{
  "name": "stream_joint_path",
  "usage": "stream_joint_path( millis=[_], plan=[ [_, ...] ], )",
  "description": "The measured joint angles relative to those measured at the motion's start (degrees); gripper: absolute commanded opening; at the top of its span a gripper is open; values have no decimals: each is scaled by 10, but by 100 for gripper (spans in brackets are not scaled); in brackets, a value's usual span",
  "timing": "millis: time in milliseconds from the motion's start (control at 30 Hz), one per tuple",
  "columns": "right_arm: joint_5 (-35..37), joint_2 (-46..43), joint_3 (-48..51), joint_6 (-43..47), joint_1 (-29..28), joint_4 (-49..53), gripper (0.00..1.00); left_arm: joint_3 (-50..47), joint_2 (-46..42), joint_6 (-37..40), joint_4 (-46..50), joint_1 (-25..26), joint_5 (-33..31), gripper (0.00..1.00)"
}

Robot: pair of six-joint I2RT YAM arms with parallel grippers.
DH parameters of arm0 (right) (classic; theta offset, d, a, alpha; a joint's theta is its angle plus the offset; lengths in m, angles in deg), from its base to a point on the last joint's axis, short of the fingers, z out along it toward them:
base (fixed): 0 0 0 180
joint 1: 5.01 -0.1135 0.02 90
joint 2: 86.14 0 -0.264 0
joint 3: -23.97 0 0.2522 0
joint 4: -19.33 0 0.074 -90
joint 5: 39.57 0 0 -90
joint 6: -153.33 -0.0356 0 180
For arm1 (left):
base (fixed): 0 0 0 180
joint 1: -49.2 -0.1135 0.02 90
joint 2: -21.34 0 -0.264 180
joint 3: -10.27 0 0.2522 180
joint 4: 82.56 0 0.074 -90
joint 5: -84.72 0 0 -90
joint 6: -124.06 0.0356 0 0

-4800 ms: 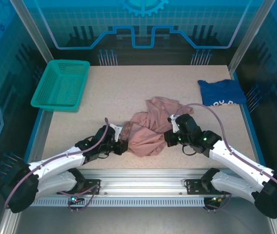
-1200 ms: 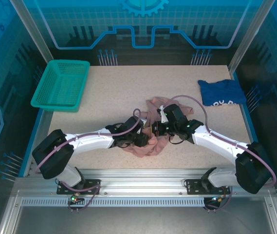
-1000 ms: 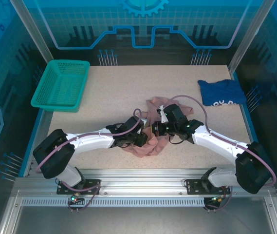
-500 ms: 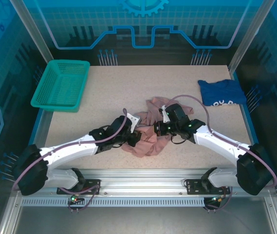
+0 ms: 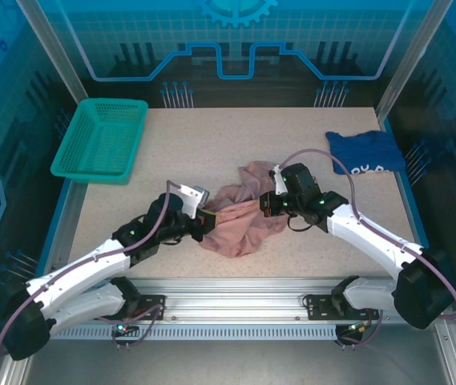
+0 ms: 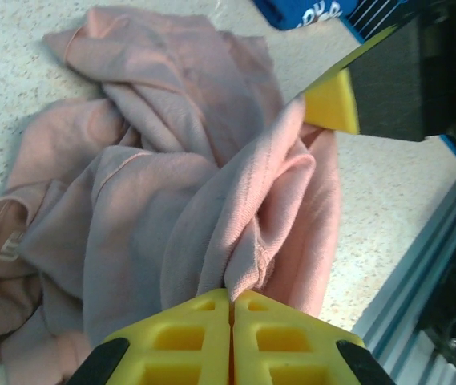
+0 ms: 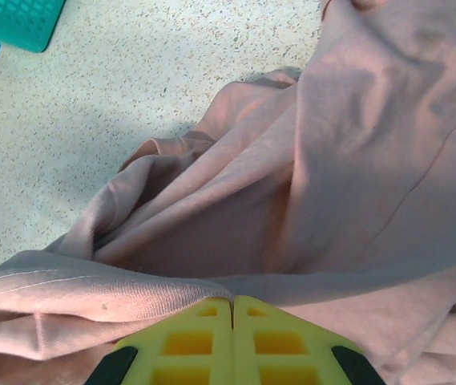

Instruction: Fold the inside-out t-shirt

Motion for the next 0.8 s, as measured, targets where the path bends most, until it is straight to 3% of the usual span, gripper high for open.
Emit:
stream_joint_path(
  millis=[300, 467, 800],
  plan=[
    [1, 0, -34, 24, 7, 28, 0, -6, -12, -1, -31, -5, 26, 14],
    [0, 0, -35, 28, 9, 33, 0, -6, 55, -1, -46, -5, 35, 15],
    [-2, 3, -34, 28, 9, 33, 0, 6, 150, 15, -59, 12, 52, 44]
  ],
)
